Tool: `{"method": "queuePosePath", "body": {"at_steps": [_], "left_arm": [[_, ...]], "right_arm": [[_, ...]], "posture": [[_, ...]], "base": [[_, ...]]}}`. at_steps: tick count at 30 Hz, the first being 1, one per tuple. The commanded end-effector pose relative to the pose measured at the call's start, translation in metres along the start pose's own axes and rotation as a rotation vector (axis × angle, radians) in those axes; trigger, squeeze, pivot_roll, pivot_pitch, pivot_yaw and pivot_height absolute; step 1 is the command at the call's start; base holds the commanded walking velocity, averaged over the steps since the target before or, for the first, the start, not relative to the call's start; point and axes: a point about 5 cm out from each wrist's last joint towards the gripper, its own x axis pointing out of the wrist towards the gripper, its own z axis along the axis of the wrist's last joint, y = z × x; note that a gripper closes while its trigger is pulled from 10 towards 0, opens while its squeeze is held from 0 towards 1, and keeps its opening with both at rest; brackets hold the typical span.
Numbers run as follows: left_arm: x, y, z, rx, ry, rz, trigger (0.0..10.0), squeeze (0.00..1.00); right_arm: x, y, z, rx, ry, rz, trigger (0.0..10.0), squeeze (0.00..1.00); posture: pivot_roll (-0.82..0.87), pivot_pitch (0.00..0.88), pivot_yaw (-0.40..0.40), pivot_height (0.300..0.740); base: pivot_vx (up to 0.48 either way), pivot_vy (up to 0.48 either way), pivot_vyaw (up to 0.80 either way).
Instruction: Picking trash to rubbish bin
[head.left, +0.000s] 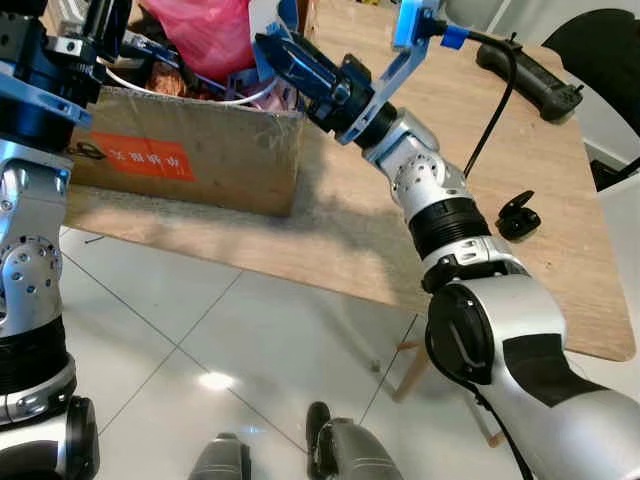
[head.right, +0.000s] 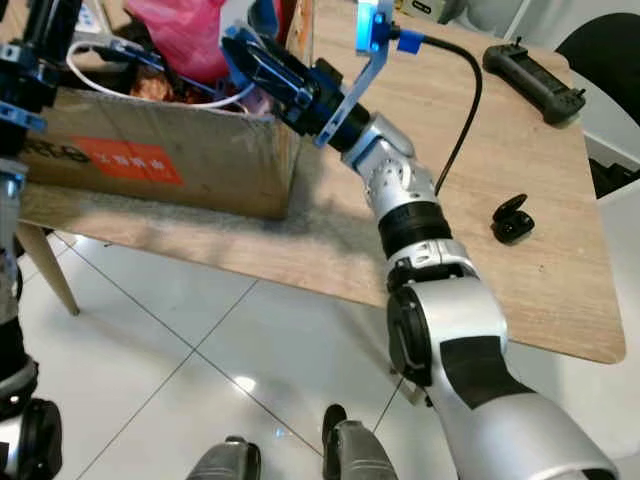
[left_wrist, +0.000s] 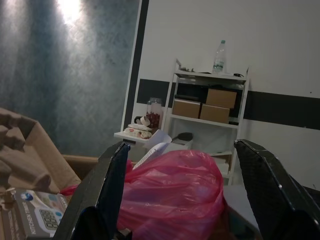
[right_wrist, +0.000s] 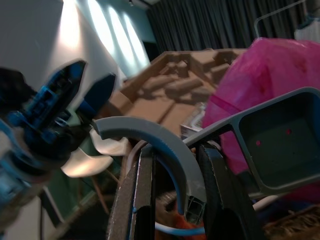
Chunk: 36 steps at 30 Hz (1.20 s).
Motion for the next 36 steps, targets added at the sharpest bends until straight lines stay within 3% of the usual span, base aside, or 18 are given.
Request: {"method": "queuePosePath", "body": {"at_steps": [1,2,3,4,10,14,17,18,19,21,22,23,29,33,35,36], "left_arm": [[-0.002,-0.007,0.002,-0.008,0.001,-0.026,10.0,0.0],[-0.002,-0.008,0.002,-0.009,0.001,-0.026,10.0,0.0],[-0.002,-0.008,0.002,-0.009,0.001,-0.026,10.0,0.0],[-0.002,-0.008,0.001,-0.011,0.001,-0.026,10.0,0.0],[-0.002,-0.009,0.001,-0.014,0.0,-0.026,10.0,0.0],[-0.001,-0.009,0.0,-0.017,-0.003,-0.026,10.0,0.0],[0.0,-0.01,-0.002,-0.025,-0.006,-0.025,10.0,0.0],[0.0,-0.01,-0.002,-0.025,-0.006,-0.025,10.0,0.0],[0.0,-0.011,-0.003,-0.03,-0.008,-0.024,10.0,0.0],[0.0,-0.011,-0.004,-0.033,-0.008,-0.024,10.0,0.0],[0.0,-0.011,-0.005,-0.036,-0.009,-0.024,10.0,0.0],[0.0,-0.011,-0.005,-0.04,-0.011,-0.024,10.0,0.0],[0.001,-0.012,-0.007,-0.05,-0.016,-0.029,10.0,0.0],[0.003,-0.013,-0.008,-0.06,-0.025,-0.035,10.0,0.0],[0.002,-0.015,-0.01,-0.069,-0.026,-0.037,10.0,0.0],[0.002,-0.015,-0.011,-0.073,-0.025,-0.037,10.0,0.0]], "right_arm": [[0.006,0.001,-0.006,-0.027,0.056,-0.015,10.0,0.0],[0.007,0.0,-0.006,-0.032,0.064,-0.028,10.0,0.27],[0.007,0.0,-0.006,-0.032,0.064,-0.028,10.0,0.27],[0.008,-0.002,-0.004,-0.04,0.07,-0.057,10.0,1.0],[0.011,-0.004,0.001,-0.045,0.057,-0.097,10.0,1.0],[0.012,-0.003,0.009,-0.042,0.022,-0.053,10.0,1.0],[0.009,0.004,0.029,-0.06,-0.031,0.099,10.0,1.0],[0.009,0.004,0.029,-0.06,-0.031,0.099,10.0,1.0],[0.005,0.006,0.037,-0.077,-0.038,0.155,10.0,0.91],[0.003,0.008,0.041,-0.089,-0.039,0.187,10.0,0.91],[-0.001,0.009,0.045,-0.112,-0.023,0.207,10.0,0.24],[-0.005,0.01,0.046,-0.156,0.018,0.211,10.0,0.0],[-0.007,0.009,0.052,-0.241,0.115,0.177,10.0,0.0],[-0.003,0.002,0.045,-0.301,0.208,0.085,10.0,0.0],[-0.004,-0.012,0.03,-0.395,0.366,-0.086,10.0,0.0],[-0.004,-0.015,0.029,-0.425,0.382,-0.137,10.0,0.0]], "posture": [[0.17,0.357,-0.108,0.74],[0.16,0.355,-0.11,0.74],[0.16,0.355,-0.11,0.74],[0.16,0.355,-0.11,0.74],[0.16,0.35,-0.111,0.74],[0.15,0.335,-0.111,0.74],[0.15,0.318,-0.111,0.74],[0.15,0.318,-0.111,0.74],[0.15,0.308,-0.11,0.74],[0.15,0.308,-0.11,0.74],[0.14,0.296,-0.108,0.74],[0.14,0.29,-0.107,0.74],[0.13,0.273,-0.102,0.74],[0.11,0.27,-0.103,0.74],[0.11,0.273,-0.105,0.74],[0.11,0.273,-0.109,0.74]], "base": [[0.0,0.0,0.0],[0.0,0.0,0.0],[0.0,0.0,0.0],[0.0,0.0,0.0],[0.0,0.0,0.0],[0.0,0.0,0.0],[0.0,0.0,0.0],[0.0,0.0,0.0],[0.0,0.0,0.0],[0.0,0.0,0.0],[0.0,0.0,0.0],[0.0,0.0,0.0],[0.0,0.0,0.0],[0.0,0.0,0.0],[0.0,0.0,0.0],[0.0,0.0,0.0]]}}
